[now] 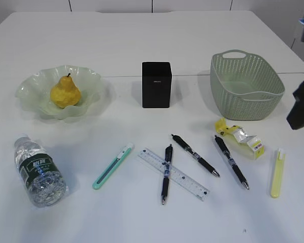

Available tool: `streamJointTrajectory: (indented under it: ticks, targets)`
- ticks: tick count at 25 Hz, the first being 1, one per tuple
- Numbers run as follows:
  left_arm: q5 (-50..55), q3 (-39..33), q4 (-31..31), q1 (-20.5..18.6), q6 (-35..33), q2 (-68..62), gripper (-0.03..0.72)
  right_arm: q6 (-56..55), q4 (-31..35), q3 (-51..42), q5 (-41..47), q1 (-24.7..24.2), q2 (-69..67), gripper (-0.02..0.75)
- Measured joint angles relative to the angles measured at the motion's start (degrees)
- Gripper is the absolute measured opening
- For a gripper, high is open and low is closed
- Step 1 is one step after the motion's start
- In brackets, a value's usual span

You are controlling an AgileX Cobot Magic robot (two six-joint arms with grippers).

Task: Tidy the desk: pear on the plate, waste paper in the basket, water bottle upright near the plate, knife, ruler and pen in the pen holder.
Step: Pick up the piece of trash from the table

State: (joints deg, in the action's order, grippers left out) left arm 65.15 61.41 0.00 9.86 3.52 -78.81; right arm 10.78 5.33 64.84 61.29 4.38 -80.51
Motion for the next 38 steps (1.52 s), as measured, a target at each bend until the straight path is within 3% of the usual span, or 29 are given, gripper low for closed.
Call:
streamJointTrajectory:
  ticks: [5, 11, 17, 24, 28, 38]
  targets:
    - [-1.65, -6.06, -4.68, 0.0, 0.0, 10.85, 0.489, 4.23, -0.1, 9.36, 1.85, 0.0, -11.21, 0.428]
    - [-1.74, -6.27, -5.26, 0.0, 0.0, 18.44, 0.489, 8.62, -2.78, 15.43, 2.61, 0.0, -21.05, 0.428]
    - [-1.51, -6.32, -5.47, 0.0, 0.0, 19.27, 0.489, 11.4, -4.37, 16.17, 0.95, 0.0, -27.41, 0.428]
    - [-1.51, -6.32, -5.47, 0.0, 0.0, 17.56, 0.489, 13.46, -4.5, 16.21, -6.81, 0.0, -31.67, 0.436]
    - [-2.47, -6.42, -5.47, 0.0, 0.0, 16.61, 0.489, 14.03, -4.5, 16.34, -7.46, 0.0, -32.85, 0.477]
    - [-3.1, -6.42, -5.47, 0.0, 0.0, 16.61, 0.489, 14.03, -4.5, 17.0, -9.73, 0.0, -37.02, 0.485]
